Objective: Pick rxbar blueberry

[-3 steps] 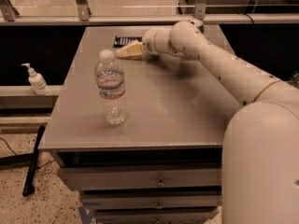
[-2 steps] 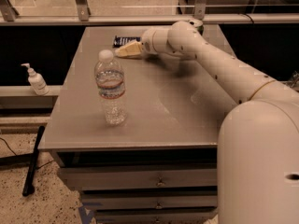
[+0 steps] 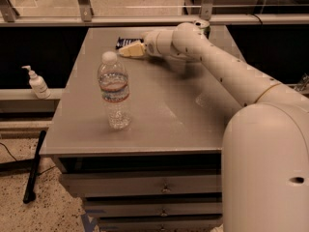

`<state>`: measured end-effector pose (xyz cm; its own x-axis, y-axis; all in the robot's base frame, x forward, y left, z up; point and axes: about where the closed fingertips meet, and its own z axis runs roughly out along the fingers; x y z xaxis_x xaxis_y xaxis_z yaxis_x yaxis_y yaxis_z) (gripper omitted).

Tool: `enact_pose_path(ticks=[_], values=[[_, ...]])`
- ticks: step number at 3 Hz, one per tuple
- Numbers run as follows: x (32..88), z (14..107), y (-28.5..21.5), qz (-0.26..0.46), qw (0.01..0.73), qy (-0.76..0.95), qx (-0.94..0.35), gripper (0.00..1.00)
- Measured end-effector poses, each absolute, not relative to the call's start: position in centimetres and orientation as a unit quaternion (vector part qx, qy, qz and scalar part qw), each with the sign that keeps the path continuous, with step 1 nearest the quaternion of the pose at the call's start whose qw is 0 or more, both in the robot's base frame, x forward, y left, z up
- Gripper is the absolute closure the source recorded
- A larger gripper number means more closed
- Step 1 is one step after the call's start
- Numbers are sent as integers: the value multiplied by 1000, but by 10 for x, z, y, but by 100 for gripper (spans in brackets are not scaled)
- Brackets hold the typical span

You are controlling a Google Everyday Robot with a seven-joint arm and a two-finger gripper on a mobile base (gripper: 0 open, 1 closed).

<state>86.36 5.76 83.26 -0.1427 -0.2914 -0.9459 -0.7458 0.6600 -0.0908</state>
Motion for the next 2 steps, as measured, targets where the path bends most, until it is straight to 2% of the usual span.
enact_pose_path(ticks=[2], values=[[861,830,60,212,545,729,-355,87]])
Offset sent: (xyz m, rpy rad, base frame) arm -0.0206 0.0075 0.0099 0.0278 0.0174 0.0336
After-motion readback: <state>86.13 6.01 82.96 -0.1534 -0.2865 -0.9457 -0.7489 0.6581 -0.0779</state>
